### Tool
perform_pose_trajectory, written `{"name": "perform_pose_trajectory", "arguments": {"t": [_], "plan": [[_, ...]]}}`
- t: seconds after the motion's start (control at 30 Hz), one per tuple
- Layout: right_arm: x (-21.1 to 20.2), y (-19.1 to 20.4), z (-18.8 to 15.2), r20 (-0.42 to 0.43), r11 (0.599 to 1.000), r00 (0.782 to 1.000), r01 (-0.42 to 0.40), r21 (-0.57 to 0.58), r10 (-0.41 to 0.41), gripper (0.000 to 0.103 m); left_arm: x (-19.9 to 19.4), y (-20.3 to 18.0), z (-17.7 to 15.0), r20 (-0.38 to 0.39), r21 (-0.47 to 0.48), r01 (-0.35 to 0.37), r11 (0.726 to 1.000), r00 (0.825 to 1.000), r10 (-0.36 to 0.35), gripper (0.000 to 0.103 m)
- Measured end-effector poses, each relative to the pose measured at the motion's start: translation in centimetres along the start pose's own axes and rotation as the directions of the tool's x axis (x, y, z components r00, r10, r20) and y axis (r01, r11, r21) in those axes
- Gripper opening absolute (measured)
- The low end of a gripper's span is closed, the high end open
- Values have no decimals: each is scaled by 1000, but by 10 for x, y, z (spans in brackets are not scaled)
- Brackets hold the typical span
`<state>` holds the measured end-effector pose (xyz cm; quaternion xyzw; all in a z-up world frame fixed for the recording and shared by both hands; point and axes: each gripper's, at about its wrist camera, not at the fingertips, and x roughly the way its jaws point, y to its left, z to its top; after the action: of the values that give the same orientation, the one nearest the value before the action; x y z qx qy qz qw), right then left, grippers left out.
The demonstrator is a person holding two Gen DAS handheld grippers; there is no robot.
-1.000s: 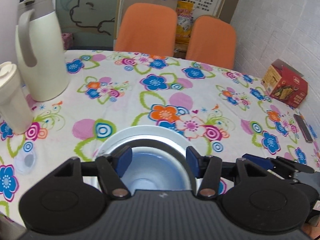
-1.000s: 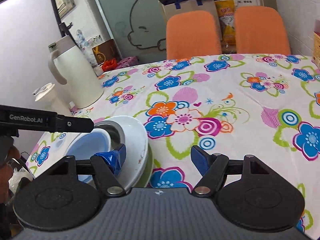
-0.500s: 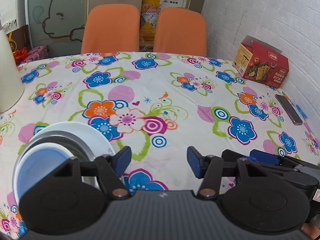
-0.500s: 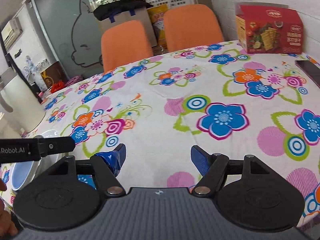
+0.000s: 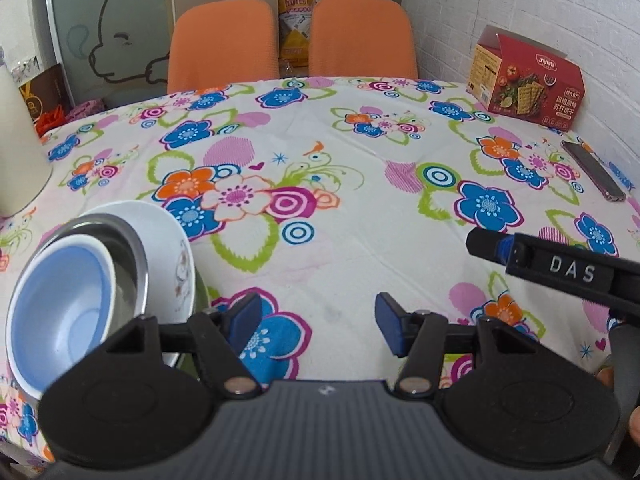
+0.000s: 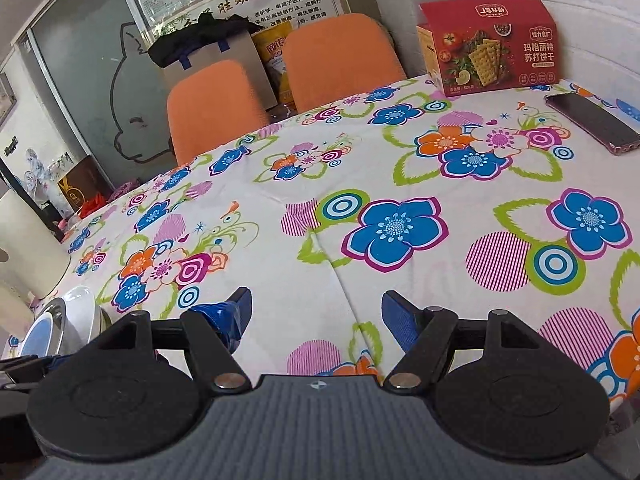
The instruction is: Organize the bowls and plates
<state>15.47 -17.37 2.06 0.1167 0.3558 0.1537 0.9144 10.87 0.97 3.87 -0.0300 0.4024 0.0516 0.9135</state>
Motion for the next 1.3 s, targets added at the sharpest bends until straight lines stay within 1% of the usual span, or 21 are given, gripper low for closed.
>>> {"name": "perform_pose_trajectory", "arguments": {"t": [0.1, 0.3, 0.47, 0.53, 0.57, 0.63, 0.73, 0.87, 1.1, 1.3], "plan": [[-5, 7, -7, -7, 1000, 1000, -15, 3, 15, 58, -5, 2, -16, -7, 23, -17, 1000, 1000, 17, 57], [-15, 24, -29, -18, 999, 999, -35, -31, 34, 58, -16, 11, -50, -31, 22, -4, 1000, 1000, 5, 57], [-13, 34, -52, -67, 997, 997, -46, -59, 42, 58, -26, 20, -81, -42, 20, -2, 1000, 999, 3, 57], [-12, 37, -61, -88, 997, 996, -40, -72, 33, 59, -31, 24, -89, -23, 14, -2, 1000, 1000, 3, 58], [-14, 40, -65, -73, 995, 997, -33, -96, 26, 58, -34, 25, -92, -18, 14, -9, 1000, 1000, 9, 58], [-17, 43, -70, -72, 993, 997, -21, -119, 13, 58, -39, 27, -97, -12, 14, -15, 1000, 1000, 15, 57], [-21, 43, -71, -74, 993, 997, -37, -108, 29, 58, -46, 26, -100, 3, 23, -20, 1000, 1000, 20, 57], [-27, 46, -70, -54, 992, 998, -27, -119, 21, 58, -49, 24, -101, 16, 31, -26, 999, 1000, 26, 57], [-34, 47, -69, -34, 992, 999, -26, -123, 22, 58, -50, 23, -102, 9, 34, -11, 999, 1000, 11, 57], [-36, 46, -70, -30, 992, 999, -33, -119, 30, 58, -53, 21, -103, 16, 40, -24, 999, 1000, 23, 57]]}}
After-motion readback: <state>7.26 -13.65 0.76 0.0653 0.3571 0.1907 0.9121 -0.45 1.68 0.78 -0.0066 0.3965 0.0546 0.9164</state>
